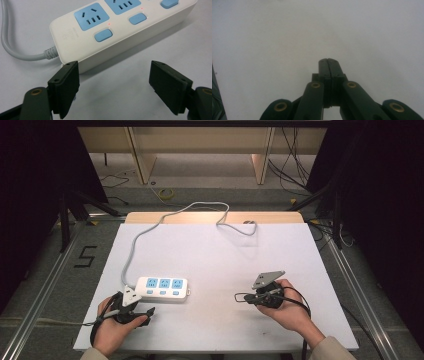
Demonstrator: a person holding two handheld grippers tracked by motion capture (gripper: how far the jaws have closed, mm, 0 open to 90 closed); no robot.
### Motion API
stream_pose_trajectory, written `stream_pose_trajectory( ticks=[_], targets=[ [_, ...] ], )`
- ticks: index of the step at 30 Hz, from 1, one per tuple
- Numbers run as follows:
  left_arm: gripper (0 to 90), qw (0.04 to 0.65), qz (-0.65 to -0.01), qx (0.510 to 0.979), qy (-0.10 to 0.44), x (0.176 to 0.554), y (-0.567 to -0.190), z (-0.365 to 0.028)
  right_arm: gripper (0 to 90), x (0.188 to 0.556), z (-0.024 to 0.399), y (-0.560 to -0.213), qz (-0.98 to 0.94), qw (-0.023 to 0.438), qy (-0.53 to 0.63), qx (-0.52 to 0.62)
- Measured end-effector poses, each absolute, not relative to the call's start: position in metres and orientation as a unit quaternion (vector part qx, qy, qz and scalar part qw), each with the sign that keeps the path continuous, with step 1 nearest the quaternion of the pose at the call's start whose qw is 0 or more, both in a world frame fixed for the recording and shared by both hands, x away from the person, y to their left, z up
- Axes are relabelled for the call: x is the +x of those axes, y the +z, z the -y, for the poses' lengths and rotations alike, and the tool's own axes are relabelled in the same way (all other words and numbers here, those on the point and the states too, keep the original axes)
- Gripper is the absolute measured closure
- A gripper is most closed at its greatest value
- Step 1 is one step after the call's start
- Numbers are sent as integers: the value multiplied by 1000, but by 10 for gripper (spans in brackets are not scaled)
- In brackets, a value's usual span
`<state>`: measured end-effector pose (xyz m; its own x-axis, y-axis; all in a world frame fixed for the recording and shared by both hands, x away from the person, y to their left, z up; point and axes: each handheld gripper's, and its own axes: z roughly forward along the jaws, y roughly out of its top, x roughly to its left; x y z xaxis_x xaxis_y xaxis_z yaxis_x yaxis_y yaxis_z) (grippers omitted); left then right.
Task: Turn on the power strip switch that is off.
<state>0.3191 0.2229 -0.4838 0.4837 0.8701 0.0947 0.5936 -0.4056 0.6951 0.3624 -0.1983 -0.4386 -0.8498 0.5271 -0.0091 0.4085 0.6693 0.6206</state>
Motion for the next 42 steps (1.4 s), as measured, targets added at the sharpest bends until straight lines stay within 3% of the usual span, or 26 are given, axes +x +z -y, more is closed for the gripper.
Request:
stream_pose_trajectory(
  ticks=[42],
  targets=[
    [238, 303, -452, 808, 226, 320, -484, -222, 900, 375, 162, -436, -922, 77, 303, 229]
  ],
)
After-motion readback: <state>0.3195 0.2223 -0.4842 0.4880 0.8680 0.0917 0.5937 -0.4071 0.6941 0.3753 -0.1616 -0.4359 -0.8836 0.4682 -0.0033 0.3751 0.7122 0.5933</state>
